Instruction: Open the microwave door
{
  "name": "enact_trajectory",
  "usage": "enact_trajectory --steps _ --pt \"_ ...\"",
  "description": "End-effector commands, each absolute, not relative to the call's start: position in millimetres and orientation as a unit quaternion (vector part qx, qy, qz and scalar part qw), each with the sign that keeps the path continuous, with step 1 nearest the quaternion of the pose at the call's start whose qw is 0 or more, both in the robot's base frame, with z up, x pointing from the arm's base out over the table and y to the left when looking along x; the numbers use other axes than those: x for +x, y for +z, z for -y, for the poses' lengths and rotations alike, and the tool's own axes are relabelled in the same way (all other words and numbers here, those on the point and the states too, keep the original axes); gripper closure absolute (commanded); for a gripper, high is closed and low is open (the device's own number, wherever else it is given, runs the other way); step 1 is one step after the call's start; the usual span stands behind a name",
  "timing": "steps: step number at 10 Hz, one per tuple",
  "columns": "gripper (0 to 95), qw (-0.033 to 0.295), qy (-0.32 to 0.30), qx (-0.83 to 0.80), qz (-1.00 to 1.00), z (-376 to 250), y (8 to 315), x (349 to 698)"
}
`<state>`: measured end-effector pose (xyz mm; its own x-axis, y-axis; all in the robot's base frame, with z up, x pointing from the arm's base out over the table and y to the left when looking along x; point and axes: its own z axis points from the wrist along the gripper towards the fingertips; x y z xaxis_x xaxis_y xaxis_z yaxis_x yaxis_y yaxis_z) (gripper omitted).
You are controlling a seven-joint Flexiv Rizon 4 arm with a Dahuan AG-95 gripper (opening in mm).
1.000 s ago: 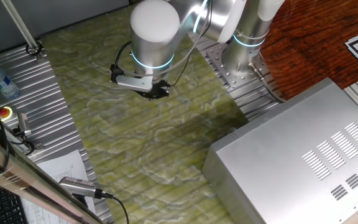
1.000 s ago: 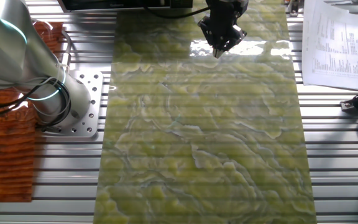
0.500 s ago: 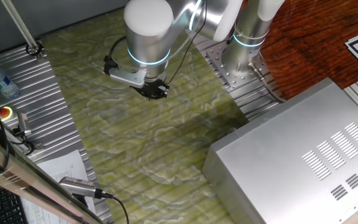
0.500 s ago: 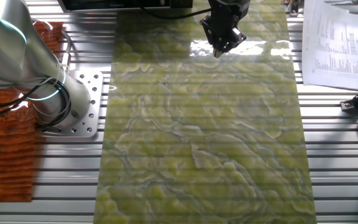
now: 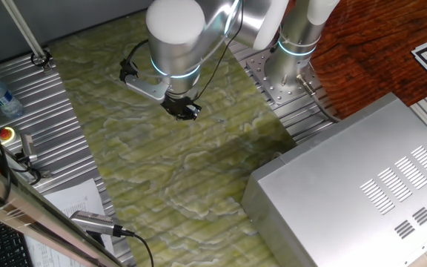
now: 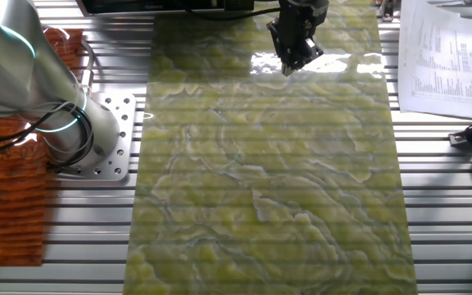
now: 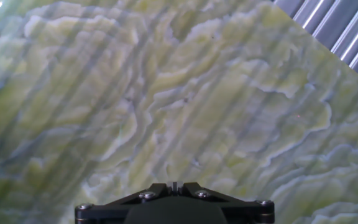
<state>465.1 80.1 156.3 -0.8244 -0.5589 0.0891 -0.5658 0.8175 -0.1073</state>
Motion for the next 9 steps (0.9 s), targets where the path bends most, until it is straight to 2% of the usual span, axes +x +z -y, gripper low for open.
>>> enact_trajectory --steps 1,9 --pt "95.0 0.027 0.068 0.297 0.952 -80.0 156.7 465.1" --pt "95.0 0.026 0.061 0.294 0.954 -80.1 156.7 465.0"
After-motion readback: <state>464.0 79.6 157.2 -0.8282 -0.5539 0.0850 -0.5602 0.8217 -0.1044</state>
